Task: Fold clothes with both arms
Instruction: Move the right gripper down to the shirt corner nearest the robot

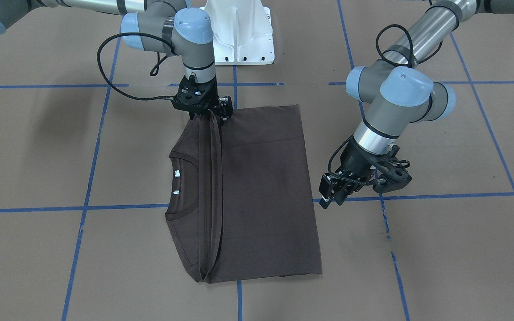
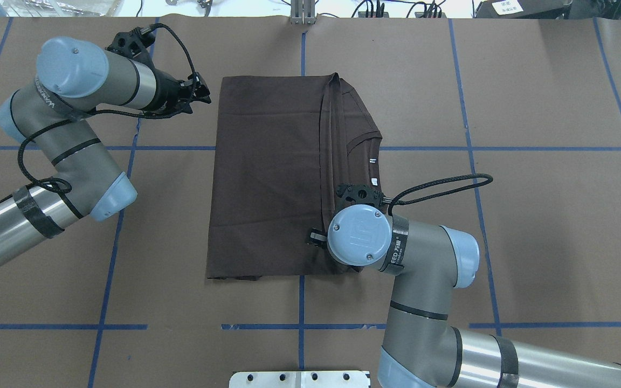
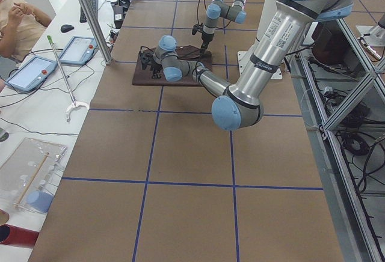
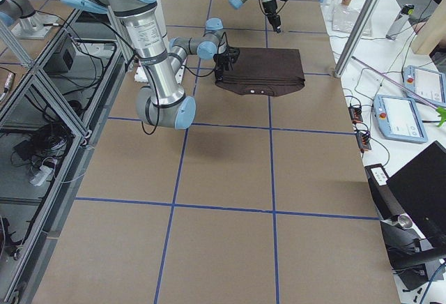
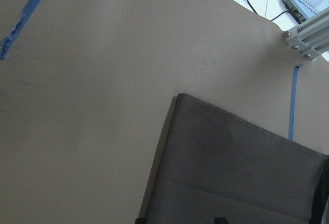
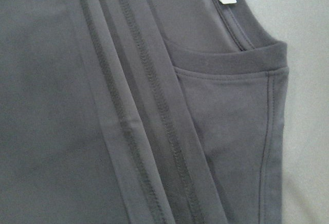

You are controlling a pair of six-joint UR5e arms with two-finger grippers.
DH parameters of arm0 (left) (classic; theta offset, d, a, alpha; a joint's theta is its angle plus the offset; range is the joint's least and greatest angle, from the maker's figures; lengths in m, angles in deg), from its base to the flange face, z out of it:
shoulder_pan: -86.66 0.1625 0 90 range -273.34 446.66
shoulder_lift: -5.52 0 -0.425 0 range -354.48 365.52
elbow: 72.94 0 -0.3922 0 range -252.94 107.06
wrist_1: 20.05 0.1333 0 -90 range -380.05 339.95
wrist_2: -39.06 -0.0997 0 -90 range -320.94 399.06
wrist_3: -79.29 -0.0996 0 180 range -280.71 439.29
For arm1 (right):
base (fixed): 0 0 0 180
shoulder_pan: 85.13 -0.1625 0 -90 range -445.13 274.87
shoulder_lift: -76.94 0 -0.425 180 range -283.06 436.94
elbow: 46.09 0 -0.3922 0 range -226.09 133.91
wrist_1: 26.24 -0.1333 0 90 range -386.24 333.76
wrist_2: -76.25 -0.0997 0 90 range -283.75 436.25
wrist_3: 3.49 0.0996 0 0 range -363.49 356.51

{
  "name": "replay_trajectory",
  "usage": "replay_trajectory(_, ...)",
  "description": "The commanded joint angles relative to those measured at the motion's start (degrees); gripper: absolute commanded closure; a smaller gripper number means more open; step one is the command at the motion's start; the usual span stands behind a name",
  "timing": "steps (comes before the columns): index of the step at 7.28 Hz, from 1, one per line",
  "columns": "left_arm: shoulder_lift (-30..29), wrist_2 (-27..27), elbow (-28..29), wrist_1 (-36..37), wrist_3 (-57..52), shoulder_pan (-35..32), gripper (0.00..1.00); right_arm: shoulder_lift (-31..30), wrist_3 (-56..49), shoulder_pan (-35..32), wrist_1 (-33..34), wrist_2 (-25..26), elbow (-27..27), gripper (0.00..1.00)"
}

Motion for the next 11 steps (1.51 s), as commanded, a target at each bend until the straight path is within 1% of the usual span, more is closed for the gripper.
replay_trajectory(1, 0.0, -0.01, 0.02, 0.0, -0.02, -0.02, 0.46, -0.55, -3.31, 0.81, 1.62, -0.31, -0.07, 0.02)
replay_trajectory(2, 0.0, -0.01, 0.02, 0.0, -0.02, -0.02, 0.46, -1.17, -4.72, 1.08, 2.49, -0.31, 0.01, 0.02)
replay_trajectory(3, 0.0, -0.01, -0.07, 0.0, -0.02, 0.07, 0.46, -3.52, -6.21, 0.73, 2.76, -0.84, -1.9, 0.02)
replay_trajectory(5, -0.09, 0.16, -0.24, 0.0, -0.11, 0.07, 0.46, -11.24, -9.91, 0.29, 3.2, -1.02, -10.67, 0.03)
replay_trajectory(6, -0.09, 0.16, -0.42, 0.0, -0.02, -0.01, 0.46, -11.54, -9.14, 1.25, 3.12, -0.32, -10.27, 0.03)
replay_trajectory(7, 0.0, 0.16, -0.42, 0.0, -0.02, -0.02, 0.46, -10.15, -8.87, 1.26, 2.68, -0.31, -10.36, 0.04)
replay_trajectory(8, -0.09, 0.16, -0.51, -0.09, -0.11, -0.02, 0.46, -8.31, -5.99, 0.99, 2.5, -0.23, -10.1, 0.06)
replay_trajectory(9, 0.0, 0.16, -0.51, 0.0, -0.02, -0.02, 0.46, -8.21, 1.0, 1.08, 1.54, -0.23, -9.92, 0.15)
replay_trajectory(10, 0.0, 0.16, -0.51, 0.0, -0.11, -0.02, 0.46, -8.38, 11.42, 0.99, -2.64, -0.14, -9.22, 0.2)
replay_trajectory(11, 0.0, 0.16, -0.51, 0.0, -0.11, -0.02, 0.46, -8.38, 19.44, 1.08, -5.99, -0.05, -7.82, 0.26)
